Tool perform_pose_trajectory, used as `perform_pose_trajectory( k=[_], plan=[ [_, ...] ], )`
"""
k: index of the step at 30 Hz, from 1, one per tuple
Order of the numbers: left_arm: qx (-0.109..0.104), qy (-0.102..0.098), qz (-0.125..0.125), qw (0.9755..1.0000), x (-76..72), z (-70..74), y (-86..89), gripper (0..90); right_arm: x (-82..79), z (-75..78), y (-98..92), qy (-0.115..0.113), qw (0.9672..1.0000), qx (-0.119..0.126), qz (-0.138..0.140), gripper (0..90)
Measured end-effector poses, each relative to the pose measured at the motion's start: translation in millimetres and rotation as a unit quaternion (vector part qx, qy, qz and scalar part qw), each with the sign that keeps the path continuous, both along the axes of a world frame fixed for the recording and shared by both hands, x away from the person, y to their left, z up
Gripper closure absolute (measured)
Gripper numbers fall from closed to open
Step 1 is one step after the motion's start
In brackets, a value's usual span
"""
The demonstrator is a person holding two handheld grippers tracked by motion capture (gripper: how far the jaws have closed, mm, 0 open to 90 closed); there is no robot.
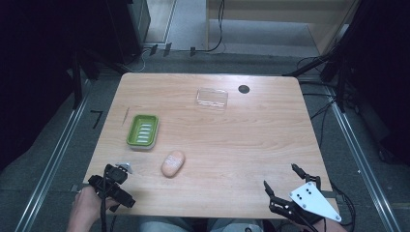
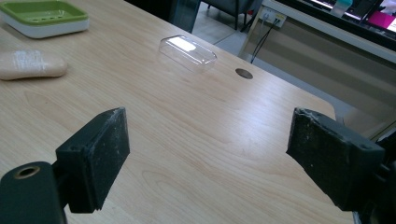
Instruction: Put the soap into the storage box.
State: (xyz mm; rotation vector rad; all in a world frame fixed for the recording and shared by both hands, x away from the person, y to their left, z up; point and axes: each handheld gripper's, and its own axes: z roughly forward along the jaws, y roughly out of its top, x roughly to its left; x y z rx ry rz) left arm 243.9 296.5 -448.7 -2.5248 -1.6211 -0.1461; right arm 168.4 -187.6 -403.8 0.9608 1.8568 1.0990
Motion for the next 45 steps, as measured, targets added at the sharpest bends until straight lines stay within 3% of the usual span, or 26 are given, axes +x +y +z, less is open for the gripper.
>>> perform_pose_trajectory(
  k=[8, 19, 36, 45],
  plan=[
    [-0.001, -0.003, -0.006, 1.0000, 1.1, 0.7, -3.7, 0.0, -0.6, 0.0, -1.1, 0.000, 1.0000, 0.000, -0.003, 13.3],
    [-0.029, -0.010, -0.016, 0.9994, 1.5, 4.5, -10.8, 0.0, -0.6, 0.3, 0.4, -0.001, 1.0000, -0.001, -0.001, 13.3],
    [-0.028, -0.012, -0.043, 0.9986, 7.5, 9.3, -33.2, 0.0, -0.5, 0.0, 0.0, 0.000, 1.0000, -0.002, -0.001, 13.3],
    [-0.030, -0.024, -0.054, 0.9978, 12.3, 14.3, -43.2, 0.0, -0.5, 0.0, -0.2, 0.000, 1.0000, -0.002, 0.000, 13.3]
  ],
)
